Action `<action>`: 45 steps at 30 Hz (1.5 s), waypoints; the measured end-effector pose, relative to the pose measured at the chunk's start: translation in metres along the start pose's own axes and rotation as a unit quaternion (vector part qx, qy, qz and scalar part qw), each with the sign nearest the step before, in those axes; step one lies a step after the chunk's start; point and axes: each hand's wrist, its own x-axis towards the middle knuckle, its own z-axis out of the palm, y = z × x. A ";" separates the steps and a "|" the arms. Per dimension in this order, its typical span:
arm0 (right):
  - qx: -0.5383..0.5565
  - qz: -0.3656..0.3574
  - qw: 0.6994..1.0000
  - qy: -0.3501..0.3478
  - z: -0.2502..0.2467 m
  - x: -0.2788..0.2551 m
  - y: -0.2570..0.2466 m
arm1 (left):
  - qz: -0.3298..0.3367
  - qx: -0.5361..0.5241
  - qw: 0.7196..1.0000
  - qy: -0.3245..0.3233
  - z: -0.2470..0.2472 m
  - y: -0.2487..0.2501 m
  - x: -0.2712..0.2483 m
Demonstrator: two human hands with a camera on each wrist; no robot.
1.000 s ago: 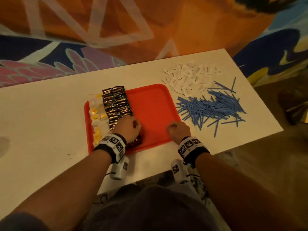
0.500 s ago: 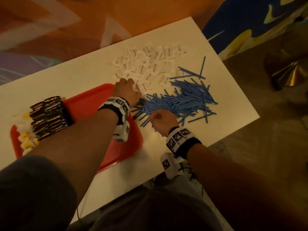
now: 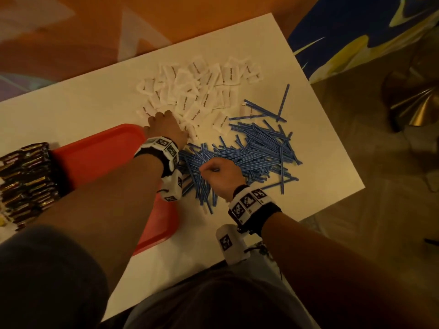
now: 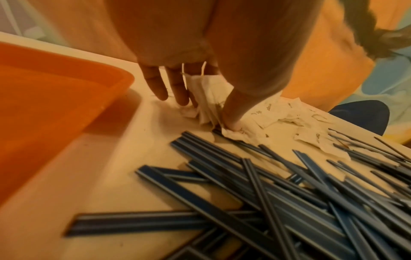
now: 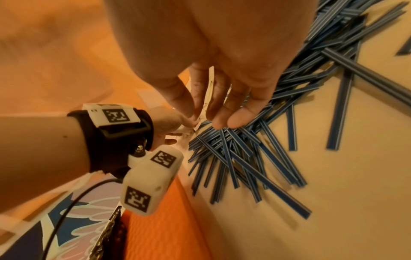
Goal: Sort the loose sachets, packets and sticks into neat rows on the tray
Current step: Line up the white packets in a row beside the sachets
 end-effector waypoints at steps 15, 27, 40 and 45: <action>0.054 -0.023 0.998 -0.017 -0.012 0.004 -0.034 | -0.032 -0.456 0.888 0.055 -0.035 -0.033 -0.049; 0.075 -0.152 0.984 -0.063 0.028 -0.018 -0.121 | -0.016 -0.695 0.719 -0.029 -0.057 -0.087 -0.151; 0.130 -0.129 0.978 -0.095 0.118 -0.071 -0.154 | -0.090 -0.765 0.633 0.073 -0.067 -0.170 -0.215; 0.123 -0.094 0.973 -0.173 0.142 -0.088 -0.164 | -0.092 -0.701 0.693 0.139 -0.077 -0.201 -0.223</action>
